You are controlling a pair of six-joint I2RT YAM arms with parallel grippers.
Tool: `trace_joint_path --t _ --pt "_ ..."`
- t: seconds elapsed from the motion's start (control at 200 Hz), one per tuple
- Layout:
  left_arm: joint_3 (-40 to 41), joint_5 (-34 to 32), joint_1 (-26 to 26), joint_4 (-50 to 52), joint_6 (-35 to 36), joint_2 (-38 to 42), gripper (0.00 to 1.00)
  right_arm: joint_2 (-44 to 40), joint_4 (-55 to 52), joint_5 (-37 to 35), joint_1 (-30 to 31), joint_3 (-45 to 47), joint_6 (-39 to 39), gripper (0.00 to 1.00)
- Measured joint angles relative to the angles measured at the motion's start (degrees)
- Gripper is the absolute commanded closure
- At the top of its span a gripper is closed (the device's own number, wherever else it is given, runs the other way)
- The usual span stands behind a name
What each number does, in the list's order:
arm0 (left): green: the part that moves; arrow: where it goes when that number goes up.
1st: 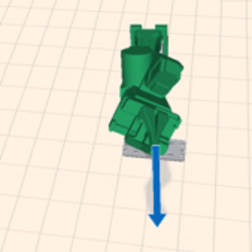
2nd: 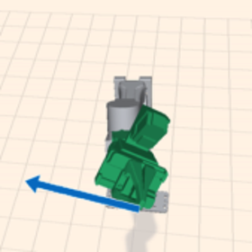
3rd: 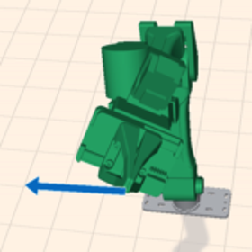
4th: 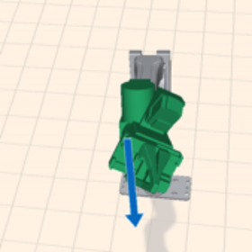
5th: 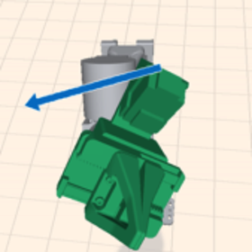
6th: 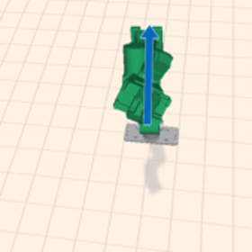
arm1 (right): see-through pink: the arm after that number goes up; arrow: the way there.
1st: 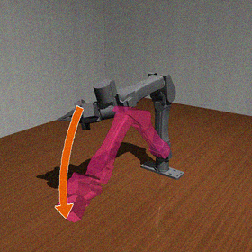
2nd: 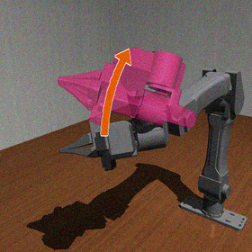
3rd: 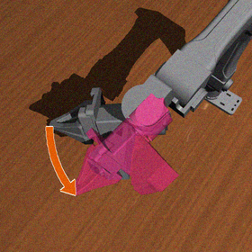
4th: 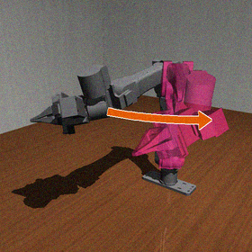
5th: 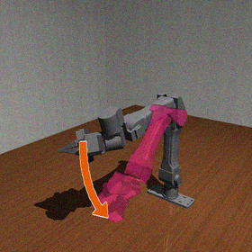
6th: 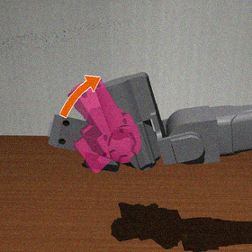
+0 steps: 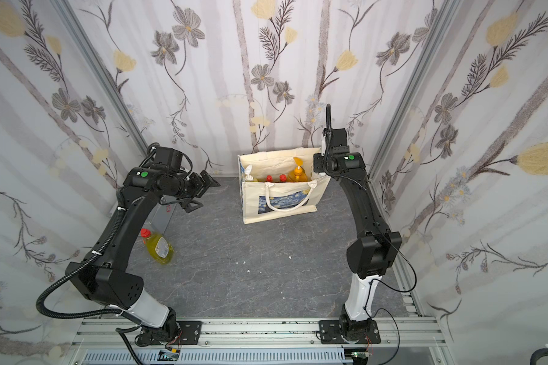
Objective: Pack dish soap into the shopping bag
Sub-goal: Place the bottle of dish soap in the shopping bag.
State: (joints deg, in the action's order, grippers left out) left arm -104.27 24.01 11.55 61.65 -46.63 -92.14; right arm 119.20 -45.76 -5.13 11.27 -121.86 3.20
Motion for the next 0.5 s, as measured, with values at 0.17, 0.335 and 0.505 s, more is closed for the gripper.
trace_joint_path --t 0.17,0.335,0.505 --pt "0.39 0.0 0.0 0.76 0.26 0.13 0.0 3.52 -0.35 -0.02 0.04 -0.68 -0.44 0.76" --pt "1.84 -0.02 -0.02 0.79 0.33 1.03 0.0 6.64 -1.33 -1.18 0.24 -2.47 -0.42 0.75" --pt "3.06 -0.07 -0.04 0.74 0.31 2.12 0.0 9.77 -1.42 -1.03 0.24 -4.9 -0.31 0.74"
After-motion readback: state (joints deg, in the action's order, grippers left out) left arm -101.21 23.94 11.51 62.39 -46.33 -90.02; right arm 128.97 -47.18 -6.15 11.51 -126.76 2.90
